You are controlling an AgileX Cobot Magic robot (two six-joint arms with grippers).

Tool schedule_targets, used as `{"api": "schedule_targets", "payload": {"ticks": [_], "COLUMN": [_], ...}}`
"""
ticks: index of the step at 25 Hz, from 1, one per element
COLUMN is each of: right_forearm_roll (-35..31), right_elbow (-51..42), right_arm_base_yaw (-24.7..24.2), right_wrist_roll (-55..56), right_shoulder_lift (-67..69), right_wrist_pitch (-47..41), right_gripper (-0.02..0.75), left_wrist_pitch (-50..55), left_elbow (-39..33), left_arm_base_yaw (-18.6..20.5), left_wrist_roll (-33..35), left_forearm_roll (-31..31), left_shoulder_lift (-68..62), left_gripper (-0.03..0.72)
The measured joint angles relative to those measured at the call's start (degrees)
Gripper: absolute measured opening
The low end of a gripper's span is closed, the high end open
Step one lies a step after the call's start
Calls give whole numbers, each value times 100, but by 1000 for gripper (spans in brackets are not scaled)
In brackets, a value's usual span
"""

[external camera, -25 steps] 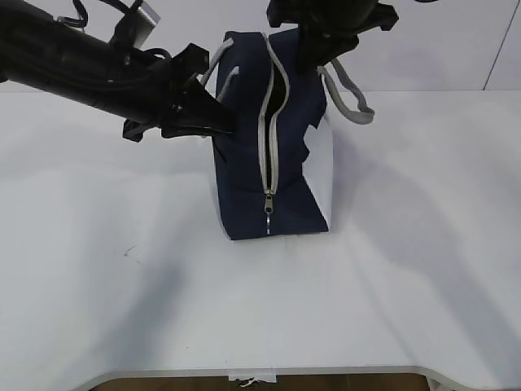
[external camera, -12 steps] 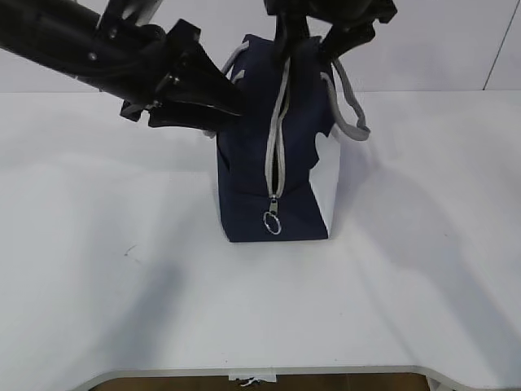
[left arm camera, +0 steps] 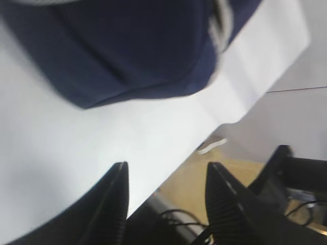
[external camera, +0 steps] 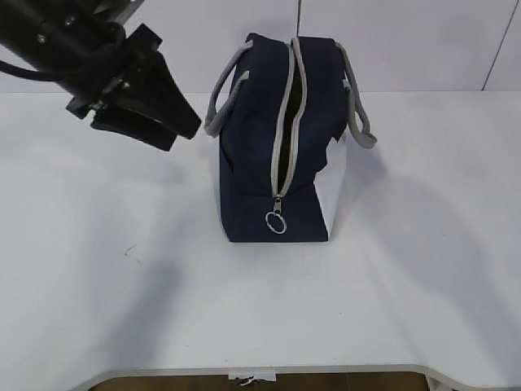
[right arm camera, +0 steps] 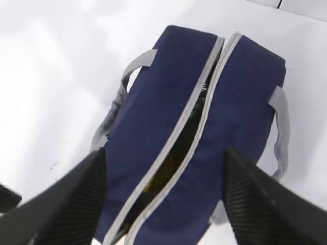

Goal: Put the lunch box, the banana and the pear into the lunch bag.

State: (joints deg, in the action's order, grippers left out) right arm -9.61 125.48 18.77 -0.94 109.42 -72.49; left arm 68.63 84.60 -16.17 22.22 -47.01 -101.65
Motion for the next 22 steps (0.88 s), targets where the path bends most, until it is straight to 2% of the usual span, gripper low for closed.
{"api": "schedule_targets", "payload": {"ticks": [4,7,9,14,18,22], "right_forearm_roll": [11,11,-1,-110,-271,-284], "right_elbow": [-711,-1270,-1584,-3713,-5469,-6326], "right_arm_base_yaw": [0,22,63,346,394,394], "right_wrist_roll": [-190,-373,-446,-839,-973,-998], "right_shoulder_lift": [-483,-889,-1113,-2319,-3006,-3142], "right_wrist_pitch": [0,51,221,2159,3931,5104], "right_gripper": [540,540,540,536,510,497], "left_wrist_pitch": [80,103,115,152,201,204], "left_elbow": [0,-26,-194,-801,-938,-938], "left_arm_base_yaw": [-12,-148,-217,-230,-243,-243], "left_wrist_roll": [-528,-1007,-1180,-1277,-1287,-1287], "left_forearm_roll": [1008,2226,2763,2979,3001,3001], "left_shoulder_lift": [217,470,697,1397,1750,1886], "left_gripper": [370,370,370,370,370,370]}}
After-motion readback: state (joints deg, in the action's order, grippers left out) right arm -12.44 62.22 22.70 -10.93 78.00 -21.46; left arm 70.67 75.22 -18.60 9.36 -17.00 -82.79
